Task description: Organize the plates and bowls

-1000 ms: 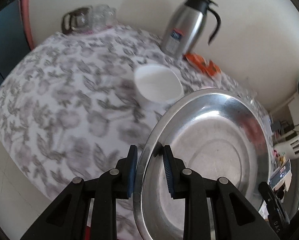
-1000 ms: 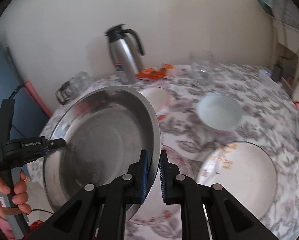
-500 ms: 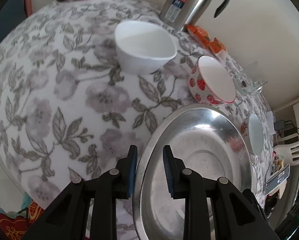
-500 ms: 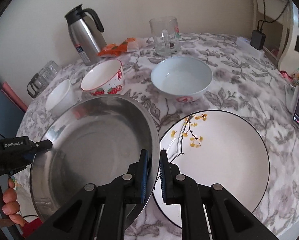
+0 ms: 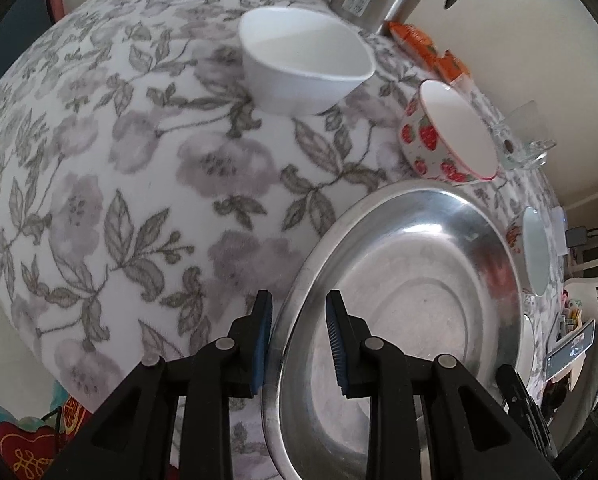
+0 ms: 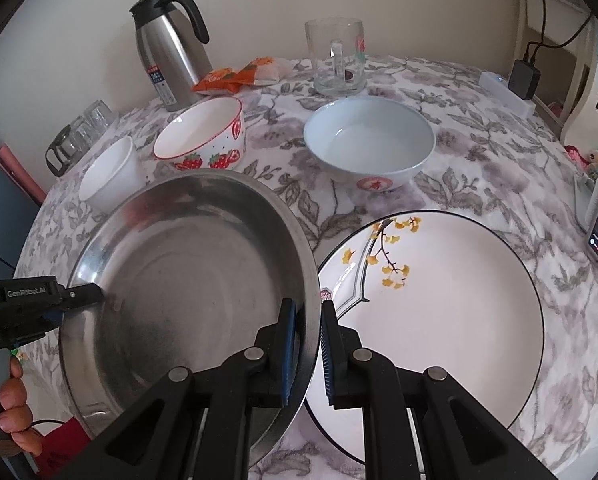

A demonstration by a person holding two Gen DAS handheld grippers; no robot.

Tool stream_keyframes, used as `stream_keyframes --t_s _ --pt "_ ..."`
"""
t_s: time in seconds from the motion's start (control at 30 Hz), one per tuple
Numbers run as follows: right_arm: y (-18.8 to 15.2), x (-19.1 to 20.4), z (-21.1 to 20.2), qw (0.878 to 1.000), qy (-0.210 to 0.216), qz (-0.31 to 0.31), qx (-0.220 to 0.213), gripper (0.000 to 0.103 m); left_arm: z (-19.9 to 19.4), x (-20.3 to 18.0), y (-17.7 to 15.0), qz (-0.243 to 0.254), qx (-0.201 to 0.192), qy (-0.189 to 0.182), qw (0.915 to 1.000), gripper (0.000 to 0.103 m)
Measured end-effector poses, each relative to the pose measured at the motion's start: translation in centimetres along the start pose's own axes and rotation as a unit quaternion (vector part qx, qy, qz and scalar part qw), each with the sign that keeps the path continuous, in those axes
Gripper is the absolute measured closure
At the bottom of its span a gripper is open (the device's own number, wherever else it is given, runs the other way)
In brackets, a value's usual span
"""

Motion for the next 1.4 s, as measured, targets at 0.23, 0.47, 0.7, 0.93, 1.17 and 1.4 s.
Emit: stream_keyframes --t_s 0.23,0.47,0.7,0.93,1.17,1.4 --pt "0.0 0.2 0.3 1.000 -0.001 -0.004 0.007 0.089 0.6 0.4 -0.2 -0.009 0.012 0.003 0.9999 0.076" --pt "-0.1 0.4 0.4 1.000 -0.001 -0.005 0.009 0.088 0.5 0.5 -0.3 -0.004 0.011 0.011 0.9999 0.076" --pt "0.0 0.4 0.6 1.000 0.000 -0.008 0.015 0.088 0.6 0.1 -0.1 0.007 0.009 0.025 0.9996 0.074" --pt "0.0 0.6 0.5 0.999 -0.008 -0.011 0.033 0.087 0.1 0.4 0.0 0.003 0.002 0.025 0.9997 0.065" --pt "0.7 0.4 -1.1 1.000 -0.018 -0.003 0.012 0.087 -2.3 0.7 0.8 0.002 -0.048 0.032 0.9983 0.052" --pt "1.2 0.5 -1.8 1.000 -0.026 0.005 -0.003 0.044 -3.2 0.3 1.3 0.025 -0.074 0.064 0.9949 0.039"
Point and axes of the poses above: each gripper's, at about its wrist camera, not at the fingertips, and z roughly the way its jaws point, x to its left, y to its top, the point moved 4 cm from there along z, roughly the way its jaws point, and after that the axes turned 3 degrees about -z, right-handed, at the moved point
